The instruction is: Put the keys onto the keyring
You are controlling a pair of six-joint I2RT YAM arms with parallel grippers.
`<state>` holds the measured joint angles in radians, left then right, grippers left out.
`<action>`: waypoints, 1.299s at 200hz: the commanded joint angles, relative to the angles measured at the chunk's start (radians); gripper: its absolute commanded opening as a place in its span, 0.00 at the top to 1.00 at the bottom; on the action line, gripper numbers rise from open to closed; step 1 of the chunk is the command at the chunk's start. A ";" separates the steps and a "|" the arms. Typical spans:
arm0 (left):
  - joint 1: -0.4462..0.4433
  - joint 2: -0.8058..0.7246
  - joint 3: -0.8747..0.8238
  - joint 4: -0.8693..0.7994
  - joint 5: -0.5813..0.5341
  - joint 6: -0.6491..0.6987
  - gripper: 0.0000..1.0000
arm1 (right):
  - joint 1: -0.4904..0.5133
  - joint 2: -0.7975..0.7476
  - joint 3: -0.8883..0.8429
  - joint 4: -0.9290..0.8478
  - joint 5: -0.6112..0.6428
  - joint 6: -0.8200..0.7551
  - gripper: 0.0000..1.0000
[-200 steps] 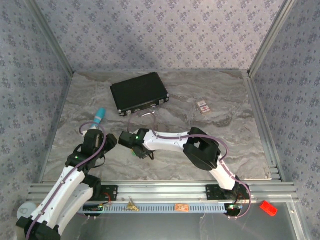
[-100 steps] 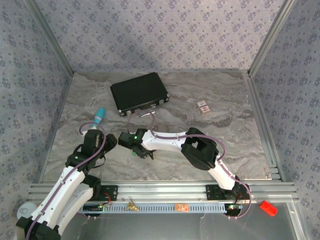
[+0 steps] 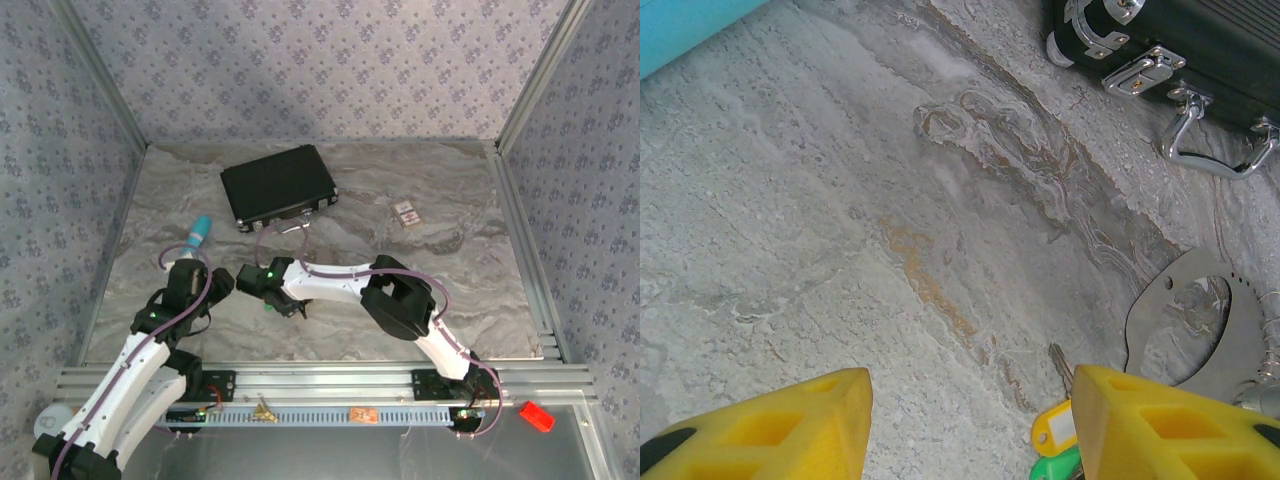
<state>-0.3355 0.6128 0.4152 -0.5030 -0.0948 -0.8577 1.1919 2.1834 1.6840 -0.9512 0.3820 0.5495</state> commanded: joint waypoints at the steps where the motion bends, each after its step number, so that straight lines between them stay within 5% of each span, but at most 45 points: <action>1: -0.001 -0.015 0.007 -0.023 -0.013 -0.005 0.45 | 0.008 0.032 0.034 -0.044 0.024 -0.004 0.78; 165: -0.002 -0.019 0.015 -0.026 -0.018 -0.001 0.46 | 0.017 0.009 0.050 -0.072 0.071 0.000 0.96; 260: -0.033 -0.067 0.035 0.229 0.086 0.258 0.46 | -0.013 -0.411 -0.335 0.332 0.039 -0.213 1.00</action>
<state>-0.3450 0.5529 0.4183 -0.4267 -0.0734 -0.7219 1.1965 1.8778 1.4521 -0.7837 0.4404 0.4568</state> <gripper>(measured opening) 0.542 0.052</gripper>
